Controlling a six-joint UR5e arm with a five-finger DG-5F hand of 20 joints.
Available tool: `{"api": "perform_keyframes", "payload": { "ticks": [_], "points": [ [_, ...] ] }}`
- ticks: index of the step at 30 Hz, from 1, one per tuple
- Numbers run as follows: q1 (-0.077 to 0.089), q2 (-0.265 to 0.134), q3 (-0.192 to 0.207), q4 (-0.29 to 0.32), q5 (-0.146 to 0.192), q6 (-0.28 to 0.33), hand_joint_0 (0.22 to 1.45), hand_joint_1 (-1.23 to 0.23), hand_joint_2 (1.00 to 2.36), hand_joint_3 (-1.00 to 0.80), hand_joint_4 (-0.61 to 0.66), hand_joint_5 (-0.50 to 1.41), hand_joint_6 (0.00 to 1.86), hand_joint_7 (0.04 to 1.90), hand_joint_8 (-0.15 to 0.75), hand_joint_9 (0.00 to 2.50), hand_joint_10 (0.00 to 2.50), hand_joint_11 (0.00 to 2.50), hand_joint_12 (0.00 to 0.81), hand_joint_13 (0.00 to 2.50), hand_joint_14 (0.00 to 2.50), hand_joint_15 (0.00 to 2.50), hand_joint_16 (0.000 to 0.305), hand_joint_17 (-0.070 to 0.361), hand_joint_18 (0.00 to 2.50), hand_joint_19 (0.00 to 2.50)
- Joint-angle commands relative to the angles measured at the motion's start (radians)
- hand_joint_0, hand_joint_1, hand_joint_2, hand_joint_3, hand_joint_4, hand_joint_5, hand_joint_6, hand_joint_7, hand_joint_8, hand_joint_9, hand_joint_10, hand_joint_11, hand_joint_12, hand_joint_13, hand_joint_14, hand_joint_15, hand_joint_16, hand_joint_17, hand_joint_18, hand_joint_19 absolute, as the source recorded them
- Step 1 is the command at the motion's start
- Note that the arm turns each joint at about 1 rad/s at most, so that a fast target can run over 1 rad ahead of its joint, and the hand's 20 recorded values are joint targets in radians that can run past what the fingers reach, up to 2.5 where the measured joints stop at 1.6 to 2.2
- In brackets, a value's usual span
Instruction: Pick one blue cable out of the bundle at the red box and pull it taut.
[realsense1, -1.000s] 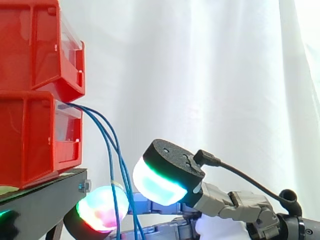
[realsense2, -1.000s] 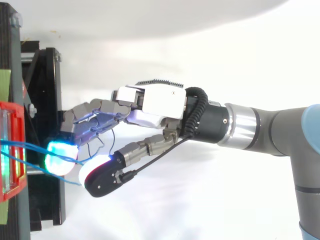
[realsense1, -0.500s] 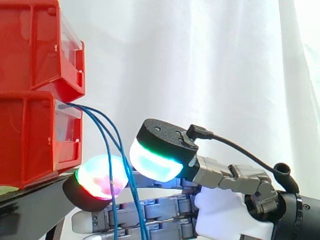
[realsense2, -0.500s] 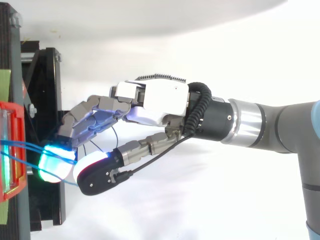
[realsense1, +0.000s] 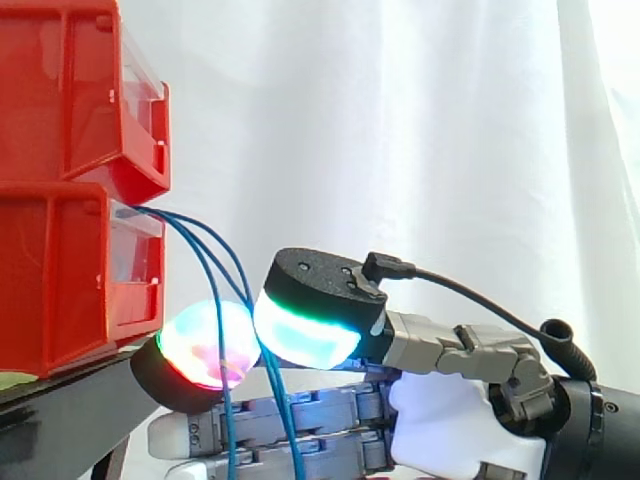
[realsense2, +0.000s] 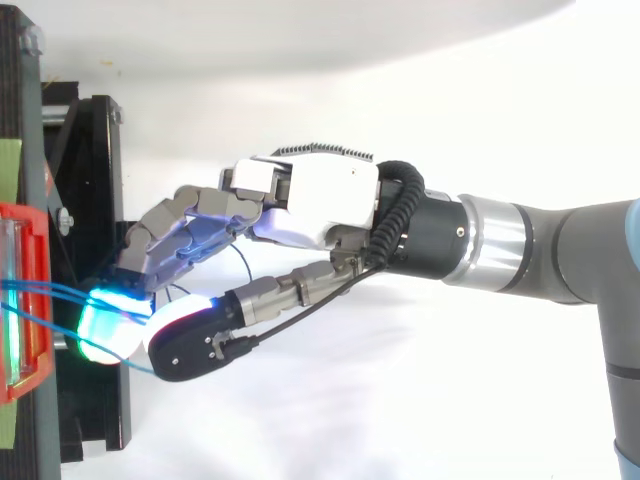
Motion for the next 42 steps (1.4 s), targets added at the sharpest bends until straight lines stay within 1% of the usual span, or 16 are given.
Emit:
{"api": "perform_keyframes", "payload": {
  "ticks": [1,3,11,13,16,18,20,21,24,26,27,28,33,37,38,42],
  "points": [
    [-0.002,0.000,-0.002,-0.008,-0.002,0.002,0.66,-0.77,1.02,-0.15,-0.02,-0.18,0.96,0.52,0.331,0.65,0.00,0.25,0.352,0.76,0.01,0.29,0.047,0.106,0.62,0.35],
    [-0.004,0.000,0.000,-0.017,-0.012,0.002,0.67,-0.79,1.02,-0.16,-0.04,-0.18,0.97,0.50,0.331,0.65,0.00,0.26,0.349,0.77,0.01,0.29,0.048,0.107,0.63,0.34],
    [-0.004,0.000,0.000,-0.039,-0.016,0.004,0.71,-0.87,1.02,-0.19,-0.10,-0.18,0.97,0.50,0.331,0.66,0.00,0.28,0.348,0.79,0.01,0.30,0.048,0.108,0.67,0.34],
    [-0.004,0.000,0.000,-0.043,-0.016,0.004,0.73,-0.88,1.02,-0.26,-0.09,-0.18,0.98,0.51,0.331,0.67,0.00,0.28,0.346,0.79,0.01,0.29,0.048,0.108,0.69,0.33],
    [-0.007,0.019,0.000,-0.091,-0.025,0.005,0.76,-0.90,1.00,-0.45,-0.05,-0.17,0.98,0.50,0.334,0.69,0.01,0.30,0.344,0.81,0.01,0.30,0.047,0.107,0.71,0.33],
    [-0.007,0.029,0.000,-0.117,-0.032,0.004,0.73,-0.92,1.00,-0.50,-0.02,-0.16,0.97,0.53,0.336,0.71,0.00,0.31,0.345,0.81,0.01,0.30,0.048,0.107,0.72,0.33],
    [-0.008,0.031,0.000,-0.137,-0.036,0.005,0.66,-0.92,1.00,-0.50,0.03,-0.15,0.96,0.56,0.339,0.72,0.00,0.32,0.346,0.81,0.01,0.31,0.047,0.107,0.71,0.34],
    [-0.008,0.038,-0.002,-0.160,-0.041,0.004,0.60,-0.89,1.00,-0.50,0.04,-0.15,0.95,0.58,0.340,0.74,0.00,0.32,0.351,0.81,0.01,0.32,0.048,0.107,0.70,0.36],
    [-0.008,0.042,0.000,-0.177,-0.042,0.005,0.54,-0.79,1.00,-0.50,0.05,-0.14,0.94,0.62,0.362,0.78,0.00,0.33,0.363,0.82,0.01,0.33,0.050,0.112,0.69,0.39],
    [-0.008,0.043,0.000,-0.181,-0.042,0.005,0.54,-0.75,1.00,-0.50,0.04,-0.13,0.93,0.64,0.367,0.80,0.00,0.33,0.364,0.82,0.01,0.33,0.050,0.113,0.69,0.40],
    [-0.008,0.043,0.000,-0.184,-0.042,0.005,0.57,-0.68,1.00,-0.50,0.04,-0.13,0.93,0.67,0.366,0.82,0.00,0.33,0.360,0.81,0.01,0.34,0.049,0.110,0.67,0.40],
    [-0.010,0.043,-0.002,-0.184,-0.042,0.005,0.58,-0.67,1.00,-0.48,0.03,-0.13,0.93,0.68,0.366,0.83,0.00,0.33,0.362,0.82,0.01,0.35,0.049,0.109,0.67,0.41],
    [-0.010,0.051,0.000,-0.184,-0.044,0.005,0.59,-0.69,1.01,-0.41,0.04,-0.13,0.93,0.71,0.366,0.84,0.00,0.35,0.363,0.83,0.01,0.35,0.048,0.109,0.67,0.43],
    [-0.010,0.069,0.000,-0.198,-0.044,0.001,0.62,-0.74,1.01,-0.38,0.05,-0.14,0.95,0.66,0.365,0.84,0.00,0.38,0.364,0.84,0.01,0.36,0.048,0.108,0.68,0.42],
    [-0.011,0.078,-0.002,-0.209,-0.044,-0.001,0.63,-0.75,1.01,-0.39,0.04,-0.14,0.95,0.65,0.366,0.84,0.00,0.39,0.362,0.84,0.01,0.36,0.048,0.108,0.69,0.41],
    [-0.013,0.085,0.000,-0.226,-0.044,-0.002,0.68,-0.87,1.00,-0.50,0.01,-0.14,0.96,0.58,0.353,0.83,0.01,0.43,0.353,0.84,0.01,0.35,0.047,0.106,0.73,0.39]
  ]
}}
